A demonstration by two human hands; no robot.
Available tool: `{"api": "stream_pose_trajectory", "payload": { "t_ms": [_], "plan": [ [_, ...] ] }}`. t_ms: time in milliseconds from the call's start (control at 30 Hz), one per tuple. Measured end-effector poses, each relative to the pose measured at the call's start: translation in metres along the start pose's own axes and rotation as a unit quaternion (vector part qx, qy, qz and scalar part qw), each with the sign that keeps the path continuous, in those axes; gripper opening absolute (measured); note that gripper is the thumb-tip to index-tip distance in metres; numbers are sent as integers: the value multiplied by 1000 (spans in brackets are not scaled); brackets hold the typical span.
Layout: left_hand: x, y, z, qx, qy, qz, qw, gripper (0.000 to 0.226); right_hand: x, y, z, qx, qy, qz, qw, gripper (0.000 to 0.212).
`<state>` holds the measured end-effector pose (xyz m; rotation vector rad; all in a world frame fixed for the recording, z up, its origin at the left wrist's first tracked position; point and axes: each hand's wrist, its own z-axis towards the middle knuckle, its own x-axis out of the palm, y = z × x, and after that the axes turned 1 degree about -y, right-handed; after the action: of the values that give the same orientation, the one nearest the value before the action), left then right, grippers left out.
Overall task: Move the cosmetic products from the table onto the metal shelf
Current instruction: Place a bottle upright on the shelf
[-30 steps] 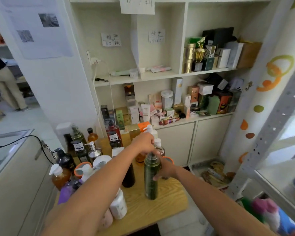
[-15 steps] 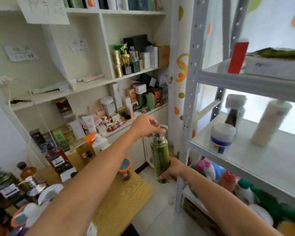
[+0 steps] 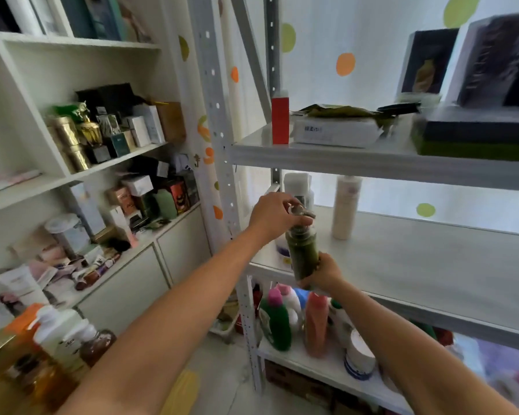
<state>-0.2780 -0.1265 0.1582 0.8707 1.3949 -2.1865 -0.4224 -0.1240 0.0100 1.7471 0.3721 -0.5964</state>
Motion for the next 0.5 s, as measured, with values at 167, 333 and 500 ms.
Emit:
{"api": "stream_pose_trajectory", "payload": {
  "t_ms": [167,333,500],
  "plan": [
    [36,-13,18,13,29,-23,999,44,-28,-19,12,12,-95,-66,993,64],
    [65,-16,40,-4,25,-44,999,39,-45,-36,28,14,-110,-74,991,61],
    [85,-11,63,-37,-10,-47,998,39,-57,-49,47,18,-95,-57,994,52]
  ]
}}
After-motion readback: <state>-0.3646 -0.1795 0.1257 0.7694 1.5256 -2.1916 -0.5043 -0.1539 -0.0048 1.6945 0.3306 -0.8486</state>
